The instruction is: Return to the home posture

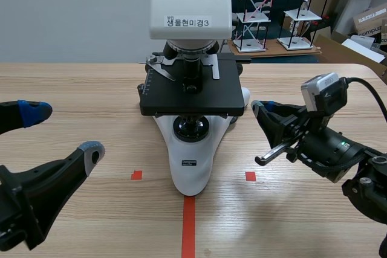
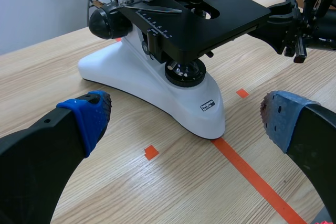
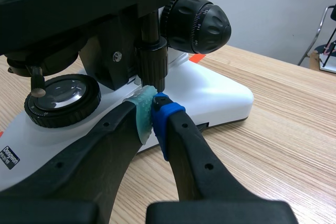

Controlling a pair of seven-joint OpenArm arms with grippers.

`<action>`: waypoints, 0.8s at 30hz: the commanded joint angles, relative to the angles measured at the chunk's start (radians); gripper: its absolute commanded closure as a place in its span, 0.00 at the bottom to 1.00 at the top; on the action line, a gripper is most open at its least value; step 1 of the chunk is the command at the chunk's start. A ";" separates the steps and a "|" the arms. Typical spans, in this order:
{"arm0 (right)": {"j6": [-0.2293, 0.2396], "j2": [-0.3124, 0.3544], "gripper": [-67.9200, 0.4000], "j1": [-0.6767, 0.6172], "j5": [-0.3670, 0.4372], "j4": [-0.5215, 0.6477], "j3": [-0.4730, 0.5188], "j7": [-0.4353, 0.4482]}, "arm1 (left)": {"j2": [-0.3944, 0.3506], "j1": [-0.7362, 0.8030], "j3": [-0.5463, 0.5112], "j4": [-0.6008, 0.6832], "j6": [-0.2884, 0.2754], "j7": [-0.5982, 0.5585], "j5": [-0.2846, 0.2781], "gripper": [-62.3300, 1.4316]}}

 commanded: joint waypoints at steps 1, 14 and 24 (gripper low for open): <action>0.000 0.008 0.97 0.017 0.011 0.002 0.000 0.014 | 0.003 0.000 -0.003 0.013 -0.001 -0.021 -0.006 0.03; 0.000 0.008 0.96 0.017 0.011 0.002 0.000 0.013 | 0.003 0.000 -0.003 0.013 -0.001 -0.021 -0.006 0.03; -0.003 0.017 0.78 -0.006 0.011 0.007 0.006 0.003 | 0.003 0.000 -0.003 0.013 -0.001 -0.021 -0.006 0.03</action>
